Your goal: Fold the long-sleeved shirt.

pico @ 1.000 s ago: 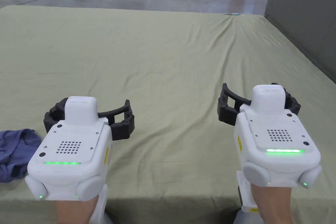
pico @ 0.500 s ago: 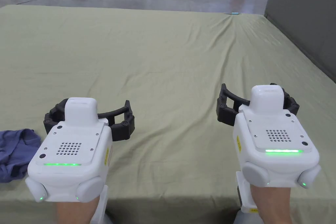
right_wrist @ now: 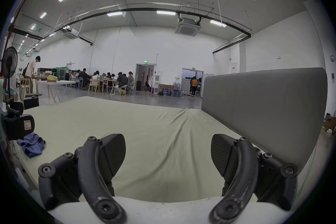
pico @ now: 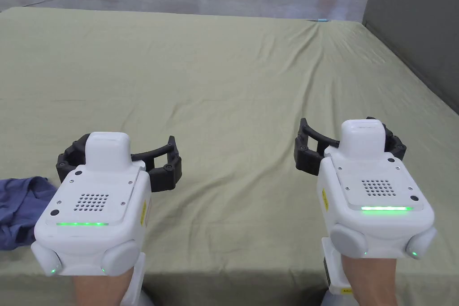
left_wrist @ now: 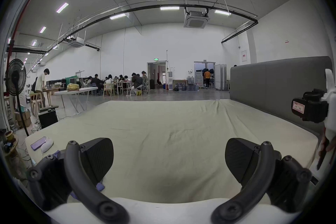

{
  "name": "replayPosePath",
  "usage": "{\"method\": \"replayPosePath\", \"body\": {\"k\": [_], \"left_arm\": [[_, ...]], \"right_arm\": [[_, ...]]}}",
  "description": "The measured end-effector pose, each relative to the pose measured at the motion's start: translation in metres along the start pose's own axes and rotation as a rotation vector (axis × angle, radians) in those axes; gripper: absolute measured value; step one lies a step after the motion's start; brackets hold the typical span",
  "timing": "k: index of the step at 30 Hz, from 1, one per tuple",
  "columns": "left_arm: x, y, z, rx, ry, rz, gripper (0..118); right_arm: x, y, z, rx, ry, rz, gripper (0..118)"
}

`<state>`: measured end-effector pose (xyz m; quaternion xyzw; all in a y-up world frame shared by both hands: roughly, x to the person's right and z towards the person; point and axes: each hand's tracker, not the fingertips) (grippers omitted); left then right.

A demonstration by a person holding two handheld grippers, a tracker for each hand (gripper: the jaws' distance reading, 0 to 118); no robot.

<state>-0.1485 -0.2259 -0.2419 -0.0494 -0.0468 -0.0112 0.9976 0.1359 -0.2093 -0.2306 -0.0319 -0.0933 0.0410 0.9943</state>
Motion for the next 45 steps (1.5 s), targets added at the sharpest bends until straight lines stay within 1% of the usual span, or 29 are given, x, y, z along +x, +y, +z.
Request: {"method": "replayPosePath", "body": {"k": [1,5,8,11,15,18,22,27,29,31,33,35,37,39,41,42,43,44,45], "left_arm": [[0.000,0.001,0.000,0.000,-0.002,0.002,117],[-0.001,0.002,0.000,0.002,-0.009,0.005,117],[-0.001,0.003,-0.001,-0.001,-0.012,0.007,117],[0.000,0.003,-0.002,-0.004,-0.011,0.009,117],[0.000,0.003,-0.001,0.000,-0.010,0.006,117],[0.000,0.002,-0.002,-0.004,-0.014,0.008,117],[0.001,0.001,-0.001,-0.007,-0.013,0.004,117],[0.000,-0.001,-0.002,-0.018,-0.011,0.008,117],[0.000,-0.001,-0.002,-0.018,-0.010,0.009,117],[-0.001,-0.001,-0.002,-0.020,-0.007,0.010,117],[-0.001,-0.001,-0.002,-0.022,-0.004,0.012,117],[-0.001,-0.001,-0.002,-0.021,-0.004,0.014,117],[-0.001,-0.002,-0.002,-0.020,-0.003,0.014,117],[-0.001,-0.002,-0.002,-0.023,-0.006,0.013,117],[-0.001,-0.003,-0.002,-0.024,-0.005,0.012,117],[-0.001,-0.003,-0.002,-0.023,-0.004,0.014,117],[-0.002,-0.003,-0.002,-0.023,-0.002,0.017,117],[-0.002,-0.003,-0.002,-0.025,-0.003,0.022,117],[-0.002,-0.003,-0.002,-0.026,-0.006,0.027,117]], "right_arm": [[0.000,0.001,0.000,-0.009,-0.003,-0.015,97],[0.000,0.006,-0.009,-0.118,-0.016,-0.134,97],[-0.002,0.016,-0.015,-0.213,-0.092,-0.214,97],[-0.002,0.024,-0.018,-0.282,-0.133,-0.253,97],[-0.004,0.031,-0.017,-0.312,-0.139,-0.230,97],[-0.006,0.029,-0.013,-0.270,-0.126,-0.199,97],[-0.009,0.029,-0.010,-0.239,-0.140,-0.209,97],[-0.009,0.029,-0.009,-0.213,-0.135,-0.198,97],[-0.008,0.028,-0.010,-0.206,-0.126,-0.208,97],[-0.010,0.028,-0.011,-0.205,-0.186,-0.202,97],[-0.012,0.025,-0.010,-0.204,-0.219,-0.194,97],[-0.010,0.024,-0.009,-0.197,-0.201,-0.201,97],[-0.008,0.024,-0.008,-0.194,-0.145,-0.200,97],[-0.005,0.026,-0.005,-0.179,-0.080,-0.219,97],[-0.001,0.025,0.002,-0.066,-0.008,-0.262,97],[0.002,0.021,0.002,0.011,0.044,-0.261,97],[0.003,0.014,0.001,0.048,0.098,-0.207,97],[0.003,0.012,-0.001,0.038,0.137,-0.109,97],[-0.001,0.010,-0.001,-0.022,0.095,-0.028,97]]}}
